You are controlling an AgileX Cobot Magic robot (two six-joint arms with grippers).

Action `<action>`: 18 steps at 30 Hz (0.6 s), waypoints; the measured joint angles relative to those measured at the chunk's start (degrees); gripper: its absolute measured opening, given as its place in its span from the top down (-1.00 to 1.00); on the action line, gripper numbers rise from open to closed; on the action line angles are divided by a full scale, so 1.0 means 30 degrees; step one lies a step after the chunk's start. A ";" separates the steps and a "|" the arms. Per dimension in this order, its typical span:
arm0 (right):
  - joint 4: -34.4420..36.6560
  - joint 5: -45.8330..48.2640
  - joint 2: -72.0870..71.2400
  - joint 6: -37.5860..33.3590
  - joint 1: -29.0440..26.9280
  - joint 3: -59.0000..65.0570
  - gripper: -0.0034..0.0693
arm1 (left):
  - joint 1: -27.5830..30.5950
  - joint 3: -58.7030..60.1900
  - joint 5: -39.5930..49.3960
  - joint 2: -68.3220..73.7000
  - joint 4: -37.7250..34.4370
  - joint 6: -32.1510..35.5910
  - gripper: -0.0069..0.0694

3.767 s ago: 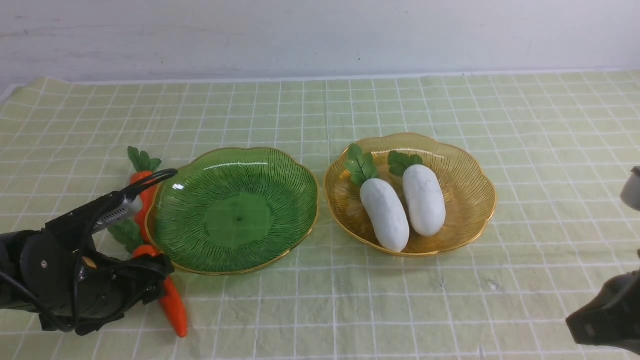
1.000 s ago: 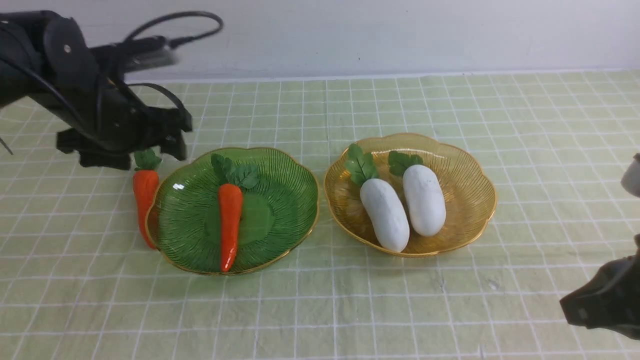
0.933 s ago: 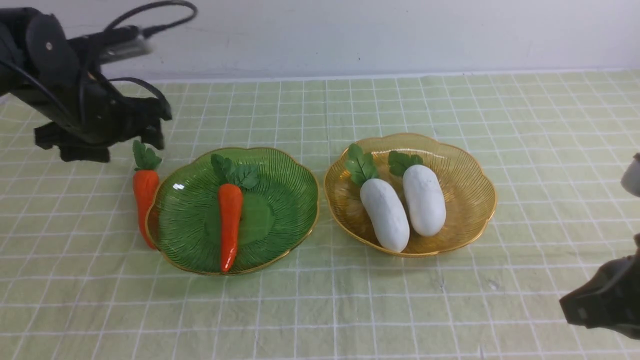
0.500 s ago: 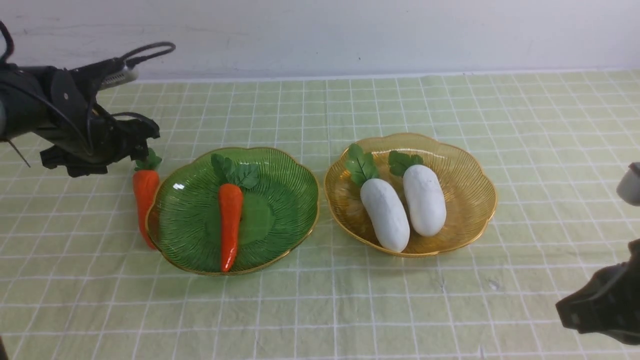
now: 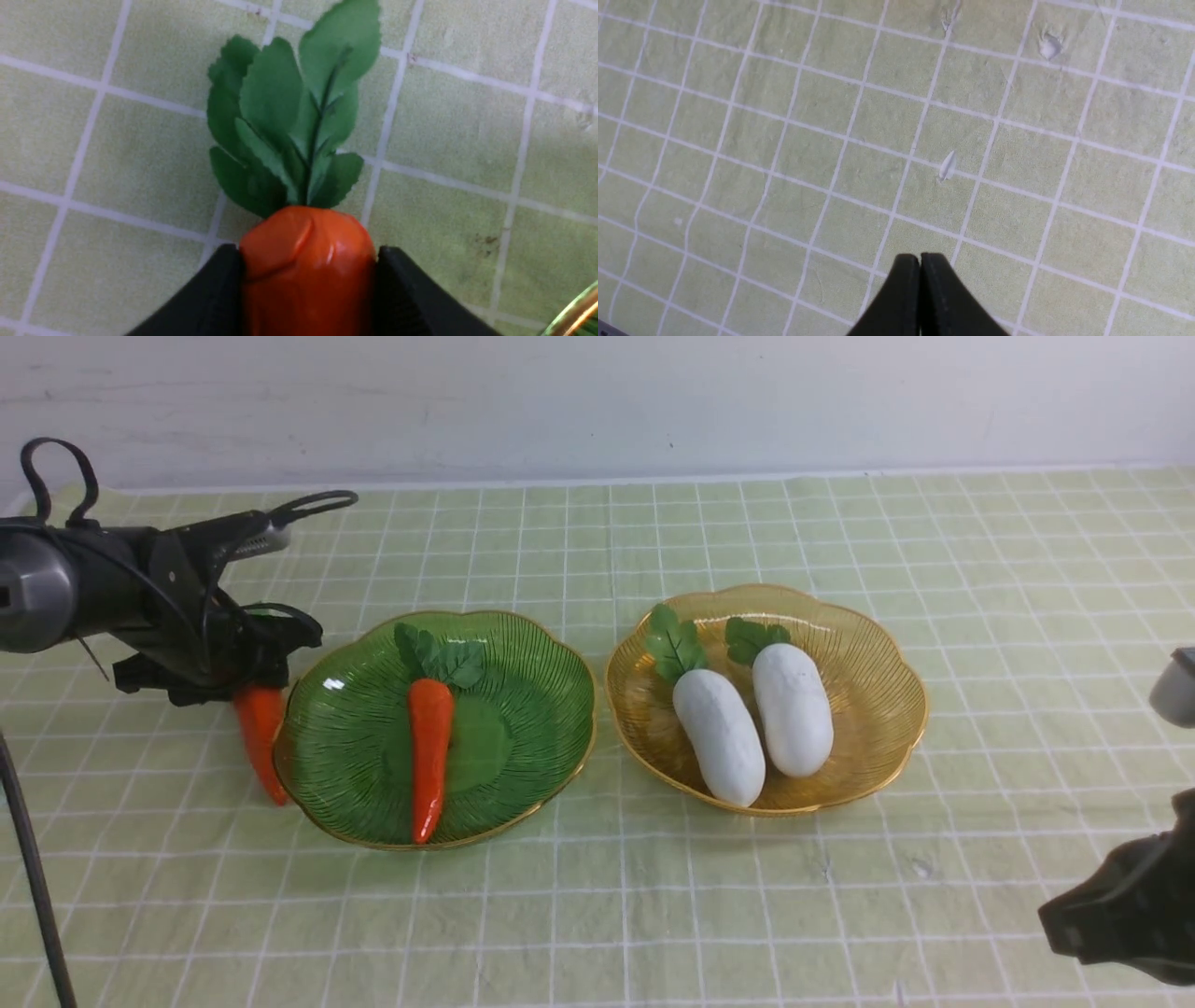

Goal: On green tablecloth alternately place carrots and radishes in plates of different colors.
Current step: 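Pick up the carrot and put it on the nearest plate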

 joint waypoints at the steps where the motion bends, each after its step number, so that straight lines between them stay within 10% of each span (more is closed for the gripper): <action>1: 0.0000 0.0000 0.0000 0.0000 0.0000 0.0000 0.95 | 0.0000 -0.0026 0.0120 -0.0025 0.0093 0.0000 0.00; 9: 0.0000 -0.0054 0.0000 -0.0022 0.0000 0.0000 0.95 | -0.0025 -0.1717 0.6318 -0.3540 0.2519 0.0004 0.00; 18: -0.0031 -0.1328 -0.0248 -0.0043 0.0000 0.0000 0.95 | -0.1611 -0.1771 0.9951 -0.5112 -0.0665 0.2410 0.00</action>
